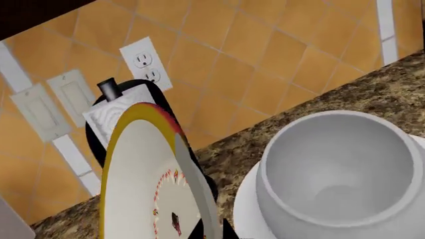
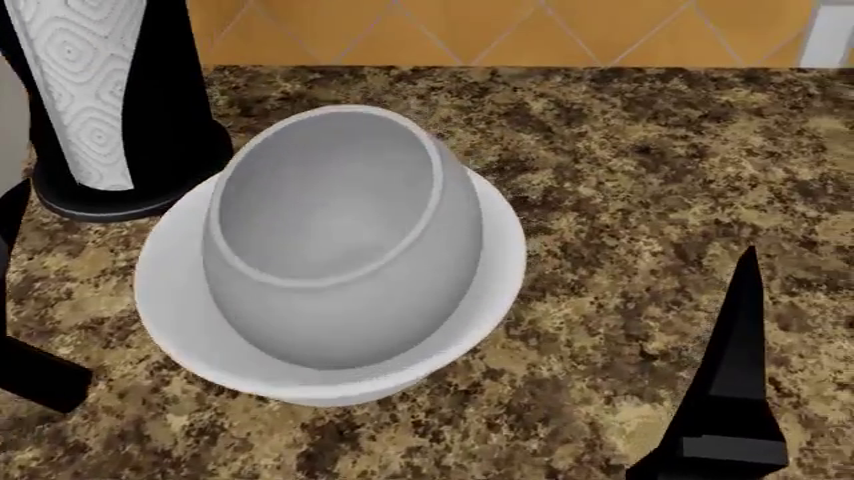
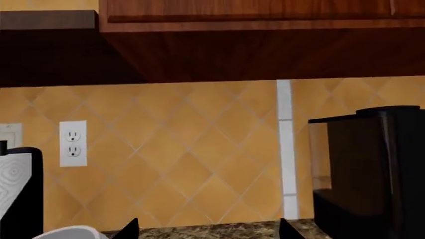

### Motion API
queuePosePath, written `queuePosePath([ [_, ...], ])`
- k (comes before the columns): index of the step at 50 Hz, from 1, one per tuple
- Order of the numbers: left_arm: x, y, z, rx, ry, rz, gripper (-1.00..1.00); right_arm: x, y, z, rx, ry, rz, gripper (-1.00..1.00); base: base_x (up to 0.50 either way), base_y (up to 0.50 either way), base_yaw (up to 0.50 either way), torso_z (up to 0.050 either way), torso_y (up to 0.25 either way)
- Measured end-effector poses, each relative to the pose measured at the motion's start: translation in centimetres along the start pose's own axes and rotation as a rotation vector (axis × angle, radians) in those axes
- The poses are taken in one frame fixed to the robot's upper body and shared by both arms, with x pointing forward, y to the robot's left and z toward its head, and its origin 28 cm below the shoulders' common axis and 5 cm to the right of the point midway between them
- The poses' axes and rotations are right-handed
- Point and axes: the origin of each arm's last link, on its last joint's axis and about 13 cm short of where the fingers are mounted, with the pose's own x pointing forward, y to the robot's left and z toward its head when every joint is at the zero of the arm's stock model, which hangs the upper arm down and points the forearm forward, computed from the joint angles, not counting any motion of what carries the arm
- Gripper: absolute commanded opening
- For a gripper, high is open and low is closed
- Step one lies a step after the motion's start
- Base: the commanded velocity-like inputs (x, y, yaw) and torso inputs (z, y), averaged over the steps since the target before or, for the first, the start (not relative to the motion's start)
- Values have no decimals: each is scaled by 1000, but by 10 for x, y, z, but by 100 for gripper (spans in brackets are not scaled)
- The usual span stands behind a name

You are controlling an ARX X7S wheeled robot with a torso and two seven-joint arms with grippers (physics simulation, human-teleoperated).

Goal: Stack the bowls from largest to smallest.

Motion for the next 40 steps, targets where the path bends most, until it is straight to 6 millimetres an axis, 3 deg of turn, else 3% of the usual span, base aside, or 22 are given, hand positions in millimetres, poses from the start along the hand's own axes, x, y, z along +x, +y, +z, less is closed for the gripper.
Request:
queuePosePath([
  [10,-4,-1,1,5,-7,-7,-100,0,1,0,1,-3,3,100,314,-213,0,0,1],
  [19,-9,-1,6,28,-22,-16,-100,0,1,-1,7,2,1,100,33,0,0,0,1],
  [29,-14,-4,23,120,-37,-89,-100,0,1,-2,10,11,-2,100,0,0,0,0,1],
  [40,-3,-10,43,192,-17,-218,-100,1,1,-3,14,19,0,100,0,0,0,0,0],
])
